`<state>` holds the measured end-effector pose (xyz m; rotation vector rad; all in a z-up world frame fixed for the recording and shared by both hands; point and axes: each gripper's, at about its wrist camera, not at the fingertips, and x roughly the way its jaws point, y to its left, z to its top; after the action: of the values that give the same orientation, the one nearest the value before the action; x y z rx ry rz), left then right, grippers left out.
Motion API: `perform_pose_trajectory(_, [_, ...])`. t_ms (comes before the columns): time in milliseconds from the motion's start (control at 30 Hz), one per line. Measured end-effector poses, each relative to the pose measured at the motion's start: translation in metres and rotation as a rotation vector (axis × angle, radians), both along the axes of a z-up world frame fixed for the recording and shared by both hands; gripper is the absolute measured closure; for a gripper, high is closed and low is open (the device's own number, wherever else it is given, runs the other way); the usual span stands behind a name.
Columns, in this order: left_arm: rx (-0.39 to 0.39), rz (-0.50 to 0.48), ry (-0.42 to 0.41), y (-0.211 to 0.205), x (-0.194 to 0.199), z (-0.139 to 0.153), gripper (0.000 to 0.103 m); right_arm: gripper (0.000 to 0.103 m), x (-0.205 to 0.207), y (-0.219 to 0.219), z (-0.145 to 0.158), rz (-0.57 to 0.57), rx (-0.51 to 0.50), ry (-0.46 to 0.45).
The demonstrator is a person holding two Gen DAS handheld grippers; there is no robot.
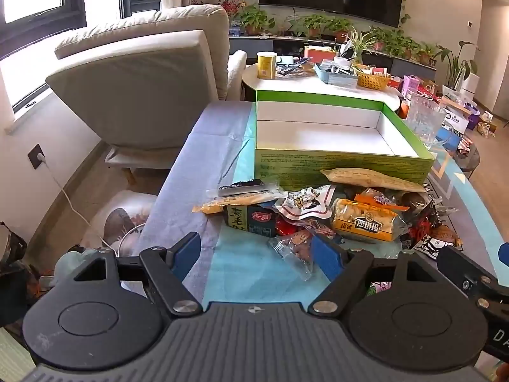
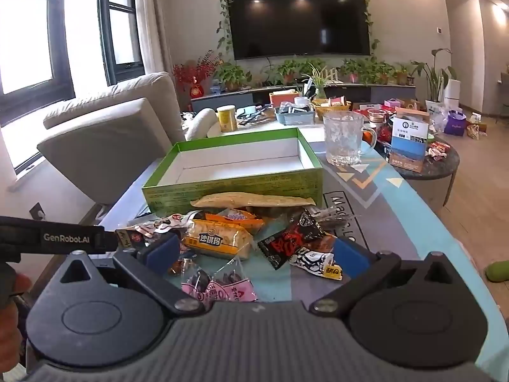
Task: Organize snacks
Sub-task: 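Move both tools over the snack pile in front of the green box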
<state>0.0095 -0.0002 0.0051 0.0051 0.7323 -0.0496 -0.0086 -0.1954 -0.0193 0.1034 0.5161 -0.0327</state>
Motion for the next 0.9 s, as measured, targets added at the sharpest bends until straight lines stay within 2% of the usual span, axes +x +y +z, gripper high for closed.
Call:
perform_pose_trajectory(267, [-0.003, 0.011, 0.047, 0.004, 0.006, -0.01, 0.028, 0.052, 0.006, -0.005, -0.008, -0.008, 0.022, 0.043])
perform_pose_trajectory(467, [0.022, 0.002, 0.051, -0.001, 0.005, -0.011, 0.028, 0.052, 0.007, -0.006, -0.01, -0.001, 0.03, 0.052])
perform_pose_trajectory(900, [0.014, -0.026, 0.079, -0.005, 0.007, -0.023, 0.028, 0.052, 0.01, -0.011, -0.019, -0.01, 0.054, 0.08])
